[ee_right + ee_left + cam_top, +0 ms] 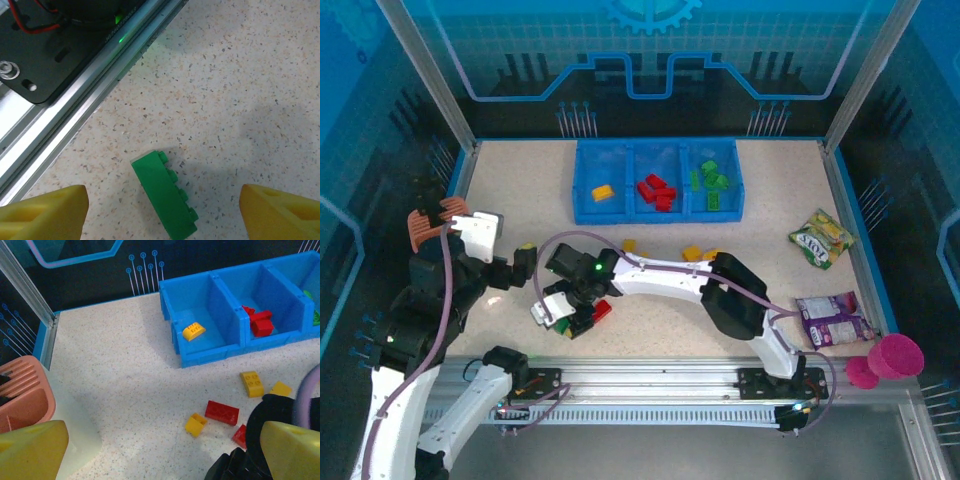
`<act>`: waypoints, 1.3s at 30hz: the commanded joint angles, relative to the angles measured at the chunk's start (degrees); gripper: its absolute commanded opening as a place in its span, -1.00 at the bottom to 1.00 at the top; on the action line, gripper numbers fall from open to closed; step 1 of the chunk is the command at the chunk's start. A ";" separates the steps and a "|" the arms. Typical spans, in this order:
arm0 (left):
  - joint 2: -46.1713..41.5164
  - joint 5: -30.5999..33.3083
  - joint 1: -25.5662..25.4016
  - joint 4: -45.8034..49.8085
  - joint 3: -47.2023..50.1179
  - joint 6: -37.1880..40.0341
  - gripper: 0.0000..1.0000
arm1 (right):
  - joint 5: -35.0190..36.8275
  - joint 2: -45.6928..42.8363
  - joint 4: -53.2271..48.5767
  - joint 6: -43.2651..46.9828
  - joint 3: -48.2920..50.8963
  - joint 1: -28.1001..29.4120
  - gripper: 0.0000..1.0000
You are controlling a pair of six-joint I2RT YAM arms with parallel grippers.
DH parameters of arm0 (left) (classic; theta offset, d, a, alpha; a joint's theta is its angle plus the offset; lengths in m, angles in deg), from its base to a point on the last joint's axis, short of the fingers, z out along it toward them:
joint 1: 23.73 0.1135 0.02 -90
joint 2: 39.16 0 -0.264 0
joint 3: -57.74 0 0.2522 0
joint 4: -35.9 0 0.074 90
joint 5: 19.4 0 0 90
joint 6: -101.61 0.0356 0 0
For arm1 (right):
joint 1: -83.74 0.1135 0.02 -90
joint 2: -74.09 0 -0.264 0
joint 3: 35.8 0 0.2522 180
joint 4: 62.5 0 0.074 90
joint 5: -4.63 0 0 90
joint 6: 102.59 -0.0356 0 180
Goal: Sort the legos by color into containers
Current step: Pick up the lego from the bottom-left of the table, then place the lego in the container.
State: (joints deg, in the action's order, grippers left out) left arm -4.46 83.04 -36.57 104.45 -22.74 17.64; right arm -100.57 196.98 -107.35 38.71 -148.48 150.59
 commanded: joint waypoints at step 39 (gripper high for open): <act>12.00 7.62 0.62 -6.12 7.38 -13.07 0.98 | 16.59 -32.35 18.62 -27.19 24.16 -38.93 -0.72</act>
State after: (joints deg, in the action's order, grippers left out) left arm 5.90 91.35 -36.53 100.27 -16.60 9.88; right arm -88.40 163.10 -91.64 18.85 -125.50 115.71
